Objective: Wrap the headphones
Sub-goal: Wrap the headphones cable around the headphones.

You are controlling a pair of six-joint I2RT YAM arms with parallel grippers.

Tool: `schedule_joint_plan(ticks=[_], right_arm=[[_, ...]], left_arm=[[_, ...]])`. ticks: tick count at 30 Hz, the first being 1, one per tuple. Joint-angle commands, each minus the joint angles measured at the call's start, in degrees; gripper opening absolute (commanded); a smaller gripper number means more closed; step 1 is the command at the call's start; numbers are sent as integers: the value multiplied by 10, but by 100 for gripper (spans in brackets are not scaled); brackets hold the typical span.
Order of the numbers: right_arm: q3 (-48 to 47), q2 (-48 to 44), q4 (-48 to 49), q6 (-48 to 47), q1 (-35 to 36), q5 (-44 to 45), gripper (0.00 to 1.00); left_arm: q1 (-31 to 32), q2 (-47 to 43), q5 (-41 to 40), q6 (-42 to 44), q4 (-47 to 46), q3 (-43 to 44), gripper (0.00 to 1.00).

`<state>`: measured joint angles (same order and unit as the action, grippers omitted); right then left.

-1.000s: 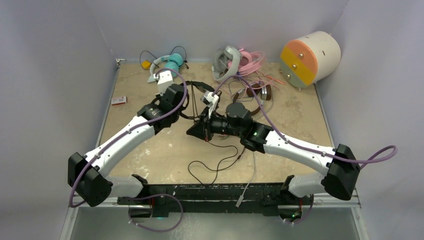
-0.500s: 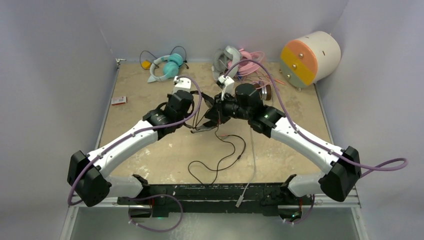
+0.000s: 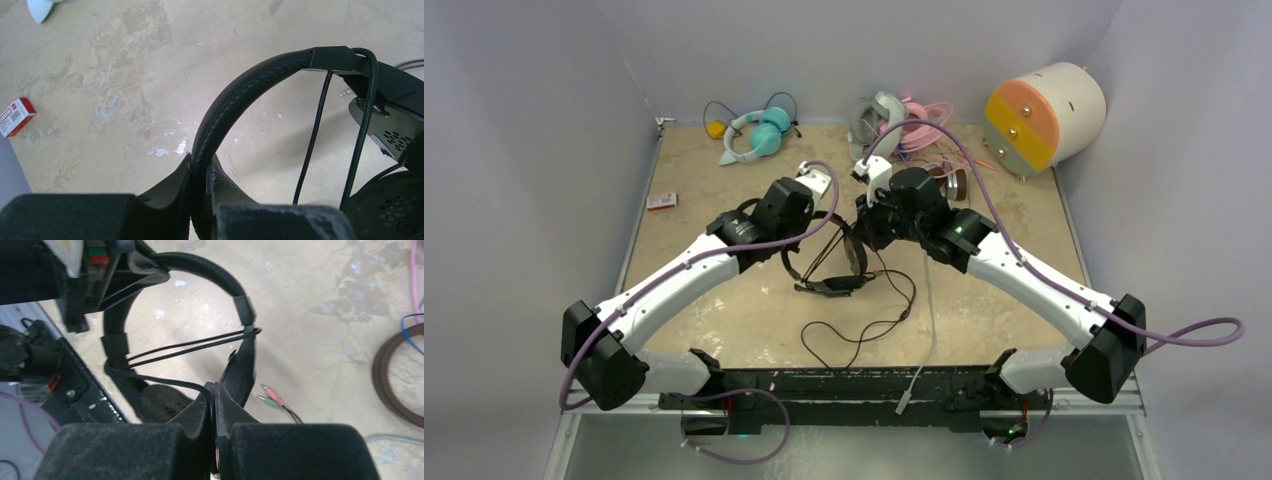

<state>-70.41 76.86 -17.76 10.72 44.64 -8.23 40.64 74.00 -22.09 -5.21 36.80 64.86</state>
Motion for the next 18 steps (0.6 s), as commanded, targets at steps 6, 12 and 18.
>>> schedule_joint_plan(ticks=[6,12,18], right_arm=[[-26,12,8,-59,-6,174,7],[-15,32,27,-25,-49,124,8],[15,53,70,16,-103,51,8]], left_arm=[[1,4,90,36,87,64,0],[1,-2,105,17,98,77,0],[1,-21,147,-3,103,90,0]])
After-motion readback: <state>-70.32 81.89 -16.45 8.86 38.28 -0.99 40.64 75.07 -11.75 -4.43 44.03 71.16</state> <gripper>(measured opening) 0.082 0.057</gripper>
